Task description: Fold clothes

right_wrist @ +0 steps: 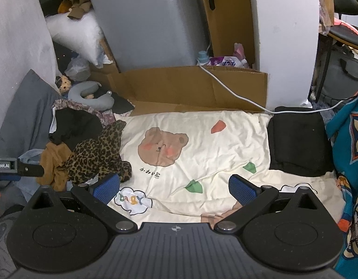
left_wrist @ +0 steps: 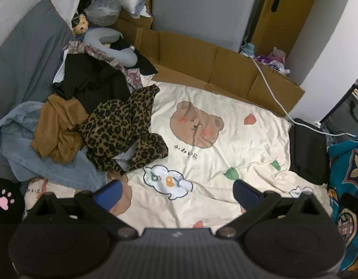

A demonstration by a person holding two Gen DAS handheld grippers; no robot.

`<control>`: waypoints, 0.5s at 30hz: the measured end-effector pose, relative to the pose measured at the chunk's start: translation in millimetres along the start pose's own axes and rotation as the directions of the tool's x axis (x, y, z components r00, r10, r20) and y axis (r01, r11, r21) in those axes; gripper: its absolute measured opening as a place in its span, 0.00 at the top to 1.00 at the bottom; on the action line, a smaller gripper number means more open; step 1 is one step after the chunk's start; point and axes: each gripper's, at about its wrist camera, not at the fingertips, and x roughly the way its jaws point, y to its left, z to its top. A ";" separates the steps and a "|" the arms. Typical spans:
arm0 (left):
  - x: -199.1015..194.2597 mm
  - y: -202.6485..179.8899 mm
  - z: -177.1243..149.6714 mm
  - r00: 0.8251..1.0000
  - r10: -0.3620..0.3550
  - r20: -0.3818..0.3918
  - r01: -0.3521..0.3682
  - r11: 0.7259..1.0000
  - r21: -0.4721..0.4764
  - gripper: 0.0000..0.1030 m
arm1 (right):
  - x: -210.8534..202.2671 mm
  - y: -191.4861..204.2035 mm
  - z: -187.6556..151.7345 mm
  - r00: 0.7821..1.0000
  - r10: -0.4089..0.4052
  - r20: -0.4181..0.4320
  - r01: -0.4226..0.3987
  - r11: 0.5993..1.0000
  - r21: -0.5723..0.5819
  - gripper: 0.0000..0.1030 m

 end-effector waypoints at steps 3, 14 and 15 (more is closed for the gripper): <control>-2.6 2.6 2.1 1.000 0.004 0.010 -0.004 1.000 0.001 0.01 | -1.2 0.4 -0.2 1.000 0.003 0.003 -0.003 1.000 -0.006 0.00; -5.1 15.0 8.9 0.999 0.002 0.032 -0.002 1.000 0.013 0.01 | -0.9 2.9 0.5 1.000 0.021 0.008 -0.021 1.000 -0.013 0.00; -5.3 16.4 9.2 0.999 0.001 0.035 -0.002 1.000 0.014 0.01 | -1.4 3.6 0.4 1.000 0.023 0.012 -0.023 1.000 -0.017 0.00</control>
